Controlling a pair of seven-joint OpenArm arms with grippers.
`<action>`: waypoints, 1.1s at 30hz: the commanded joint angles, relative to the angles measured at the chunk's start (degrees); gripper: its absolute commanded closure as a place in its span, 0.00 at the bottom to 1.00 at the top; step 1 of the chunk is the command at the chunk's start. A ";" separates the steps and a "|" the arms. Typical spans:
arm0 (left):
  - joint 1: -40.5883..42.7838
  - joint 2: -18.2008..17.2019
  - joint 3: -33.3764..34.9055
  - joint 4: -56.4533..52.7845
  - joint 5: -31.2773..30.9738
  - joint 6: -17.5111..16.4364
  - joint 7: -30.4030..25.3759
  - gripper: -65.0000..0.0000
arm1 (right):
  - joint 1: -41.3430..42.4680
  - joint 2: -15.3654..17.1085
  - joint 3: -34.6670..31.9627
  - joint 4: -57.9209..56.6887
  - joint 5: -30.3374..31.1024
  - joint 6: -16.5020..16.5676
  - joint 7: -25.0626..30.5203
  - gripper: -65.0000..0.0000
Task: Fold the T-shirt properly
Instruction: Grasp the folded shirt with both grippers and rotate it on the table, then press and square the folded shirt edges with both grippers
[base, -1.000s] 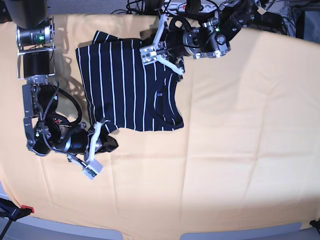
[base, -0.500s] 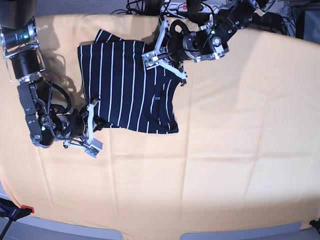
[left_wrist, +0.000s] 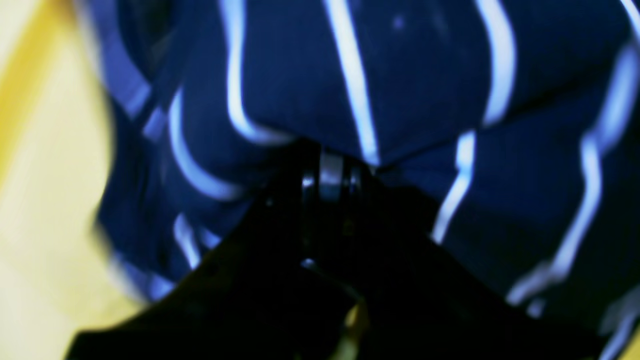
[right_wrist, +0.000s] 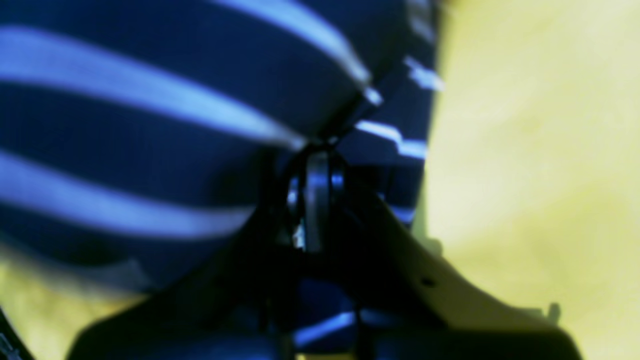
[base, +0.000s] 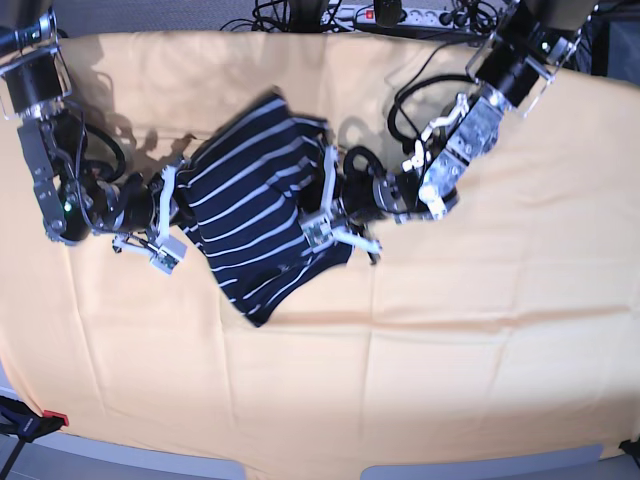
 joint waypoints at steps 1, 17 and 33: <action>-1.64 -1.66 -0.52 -2.56 5.66 3.04 5.40 1.00 | -1.07 1.05 1.51 1.99 1.62 -0.63 -0.44 1.00; -12.96 -1.55 -0.52 -6.43 8.44 12.50 4.39 1.00 | -25.92 -9.94 33.73 25.92 -3.63 -9.33 3.19 1.00; -10.60 -1.70 -6.25 8.00 -34.27 -10.16 26.18 1.00 | -26.56 -11.39 37.46 26.84 5.25 -1.33 5.46 1.00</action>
